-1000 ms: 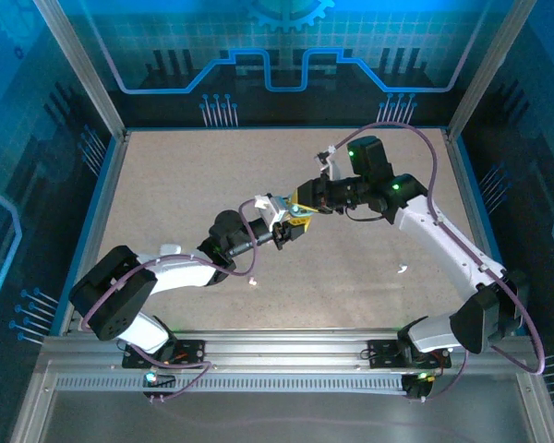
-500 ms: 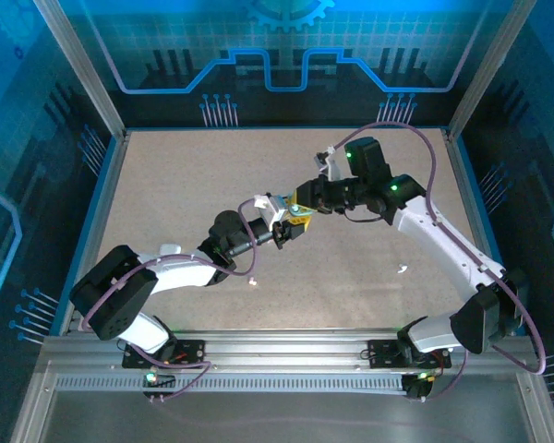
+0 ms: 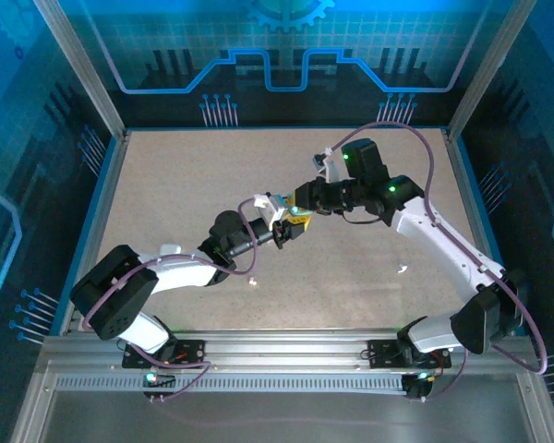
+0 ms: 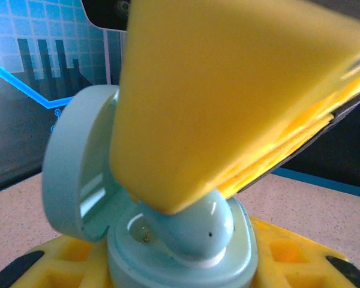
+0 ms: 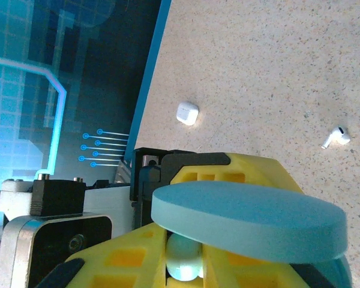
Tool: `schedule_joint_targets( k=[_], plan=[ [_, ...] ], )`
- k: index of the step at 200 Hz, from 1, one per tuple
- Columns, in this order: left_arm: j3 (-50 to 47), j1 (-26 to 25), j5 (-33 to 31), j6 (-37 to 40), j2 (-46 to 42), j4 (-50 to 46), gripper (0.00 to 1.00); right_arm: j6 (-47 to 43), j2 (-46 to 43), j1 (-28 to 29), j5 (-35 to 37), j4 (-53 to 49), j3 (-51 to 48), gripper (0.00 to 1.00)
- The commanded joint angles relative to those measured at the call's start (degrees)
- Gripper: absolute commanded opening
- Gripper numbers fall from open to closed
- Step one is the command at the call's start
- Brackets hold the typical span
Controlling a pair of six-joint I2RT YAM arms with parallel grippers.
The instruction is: Insert the wireless bluetooth earbuds into the charging case
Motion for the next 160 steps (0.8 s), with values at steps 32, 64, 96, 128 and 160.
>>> schedule_joint_targets(
  k=[32,64,96,128,160],
  plan=[
    [1.5,-0.4,-0.1,-0.5,-0.9,5.8,0.32,-2.2,0.6,1.4,5.5,-7.1,2.4,0.25],
    [1.4,-0.4,-0.2,-0.4,-0.9,5.8,0.32,-2.4,0.4,1.4,6.5,-7.7,3.2,0.26],
    [1.4,-0.5,0.1,-0.5,-0.8,5.7,0.32,-2.5,0.2,1.5,7.2,-8.4,3.8,0.27],
    [1.3,-0.5,0.0,-0.4,-0.9,5.6,0.32,-2.3,-0.4,1.4,8.1,-8.4,4.2,0.30],
    [1.0,-0.5,0.0,-0.4,-1.0,5.5,0.32,-2.2,-1.2,1.5,8.0,-8.5,5.1,0.34]
  ],
)
